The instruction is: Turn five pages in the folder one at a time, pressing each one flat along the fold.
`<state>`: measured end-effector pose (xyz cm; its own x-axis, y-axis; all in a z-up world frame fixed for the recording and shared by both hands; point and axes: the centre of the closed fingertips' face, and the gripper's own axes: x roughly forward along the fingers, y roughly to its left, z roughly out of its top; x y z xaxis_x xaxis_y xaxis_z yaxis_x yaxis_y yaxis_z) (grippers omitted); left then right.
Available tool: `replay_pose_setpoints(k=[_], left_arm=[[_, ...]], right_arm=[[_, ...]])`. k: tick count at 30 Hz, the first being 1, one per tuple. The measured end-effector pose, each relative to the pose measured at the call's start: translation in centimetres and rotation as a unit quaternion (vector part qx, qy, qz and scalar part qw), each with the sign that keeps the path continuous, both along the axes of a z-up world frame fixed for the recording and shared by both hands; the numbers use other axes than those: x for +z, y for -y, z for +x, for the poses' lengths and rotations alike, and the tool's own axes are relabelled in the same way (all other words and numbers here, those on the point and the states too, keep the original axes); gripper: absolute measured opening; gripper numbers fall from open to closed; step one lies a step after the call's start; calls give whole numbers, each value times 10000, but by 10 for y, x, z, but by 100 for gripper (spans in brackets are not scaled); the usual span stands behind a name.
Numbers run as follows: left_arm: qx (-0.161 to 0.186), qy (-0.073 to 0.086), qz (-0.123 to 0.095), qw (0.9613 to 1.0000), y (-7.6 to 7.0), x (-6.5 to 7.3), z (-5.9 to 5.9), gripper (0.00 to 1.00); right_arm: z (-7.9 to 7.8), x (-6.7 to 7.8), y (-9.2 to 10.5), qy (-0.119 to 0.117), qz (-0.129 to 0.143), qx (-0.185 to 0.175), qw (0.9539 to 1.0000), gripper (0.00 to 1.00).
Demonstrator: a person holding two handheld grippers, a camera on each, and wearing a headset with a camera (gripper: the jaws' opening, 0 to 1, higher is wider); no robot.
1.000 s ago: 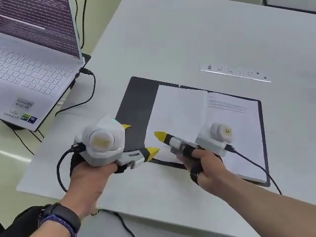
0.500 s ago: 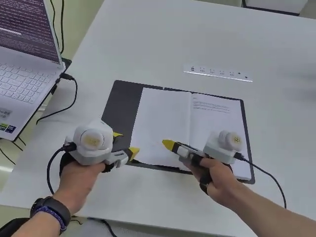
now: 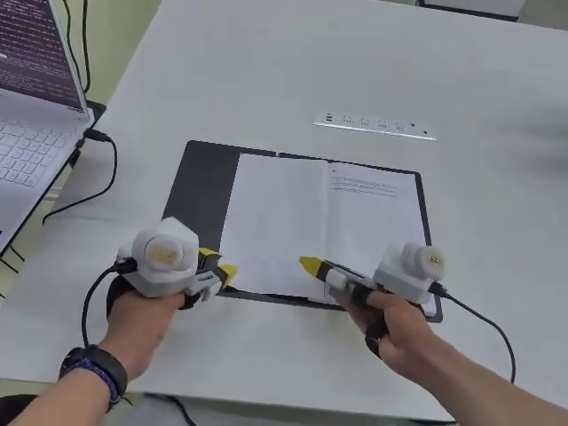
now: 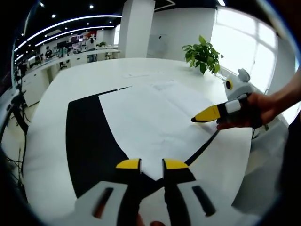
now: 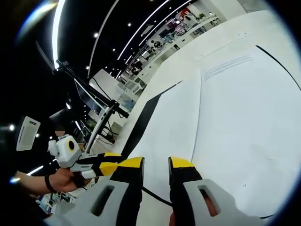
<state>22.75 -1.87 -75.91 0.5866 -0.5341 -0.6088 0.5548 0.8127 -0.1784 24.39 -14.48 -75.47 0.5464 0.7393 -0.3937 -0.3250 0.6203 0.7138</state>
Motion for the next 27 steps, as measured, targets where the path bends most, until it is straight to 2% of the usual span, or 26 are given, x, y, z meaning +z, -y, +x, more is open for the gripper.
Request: replay_pose_setpoints(k=[2,11,14,17,20,27], left_arm=[[-2,-68,-63,10000,2,-6,-1,10],[170,-313,-62,9993,-3,-27,-4,4],[212,-371,-34,9991,-4,-29,-7,1],[253,-298,-56,9992,-4,-27,-7,0],[234,-240,47,9994,-3,-28,-6,0],[339,-285,-45,9990,-2,-25,-7,0]], right_arm=[[0,-1,4,-11,1,-30,10000,19],[0,-5,18,-53,-33,-118,9999,18],[1,-5,20,-53,-55,-124,9999,17],[3,-4,21,-35,-57,-129,9999,16],[5,-5,21,-14,-102,-67,9999,16],[18,-6,25,7,-115,-51,9999,14]])
